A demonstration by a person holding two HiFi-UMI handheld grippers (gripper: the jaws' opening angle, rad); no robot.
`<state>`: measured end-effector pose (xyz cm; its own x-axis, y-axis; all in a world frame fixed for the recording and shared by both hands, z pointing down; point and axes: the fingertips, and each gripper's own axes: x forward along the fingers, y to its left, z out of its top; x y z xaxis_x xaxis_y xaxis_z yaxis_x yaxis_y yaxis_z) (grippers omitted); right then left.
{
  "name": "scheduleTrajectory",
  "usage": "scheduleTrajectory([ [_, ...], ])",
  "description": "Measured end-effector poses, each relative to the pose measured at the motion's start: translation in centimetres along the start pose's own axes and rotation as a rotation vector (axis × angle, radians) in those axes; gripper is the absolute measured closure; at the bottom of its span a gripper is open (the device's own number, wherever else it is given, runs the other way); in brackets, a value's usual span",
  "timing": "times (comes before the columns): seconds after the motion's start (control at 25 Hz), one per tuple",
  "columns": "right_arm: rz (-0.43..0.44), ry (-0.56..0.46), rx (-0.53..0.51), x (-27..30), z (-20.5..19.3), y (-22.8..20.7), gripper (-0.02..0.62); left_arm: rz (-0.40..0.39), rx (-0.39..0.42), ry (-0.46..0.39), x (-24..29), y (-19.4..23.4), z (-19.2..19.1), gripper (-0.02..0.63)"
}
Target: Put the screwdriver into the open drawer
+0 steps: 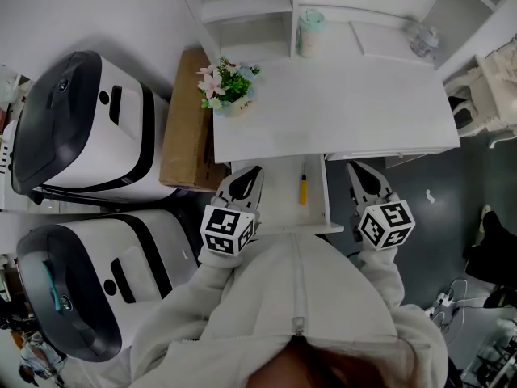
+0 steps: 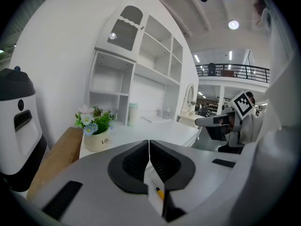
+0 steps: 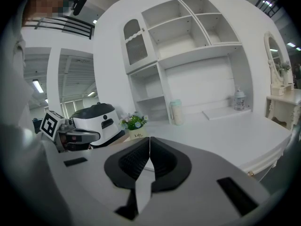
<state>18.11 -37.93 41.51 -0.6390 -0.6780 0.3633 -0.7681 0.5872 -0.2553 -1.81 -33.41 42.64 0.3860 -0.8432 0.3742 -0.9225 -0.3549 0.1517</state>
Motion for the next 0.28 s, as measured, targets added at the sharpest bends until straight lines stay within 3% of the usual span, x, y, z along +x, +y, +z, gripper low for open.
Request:
scheduleTrajectory([
  [0.28, 0.002, 0.011, 0.011, -0.15, -0.59, 0.30, 0.561, -0.018, 0.004, 0.012, 0.06, -0.58, -0.46, 0.586],
])
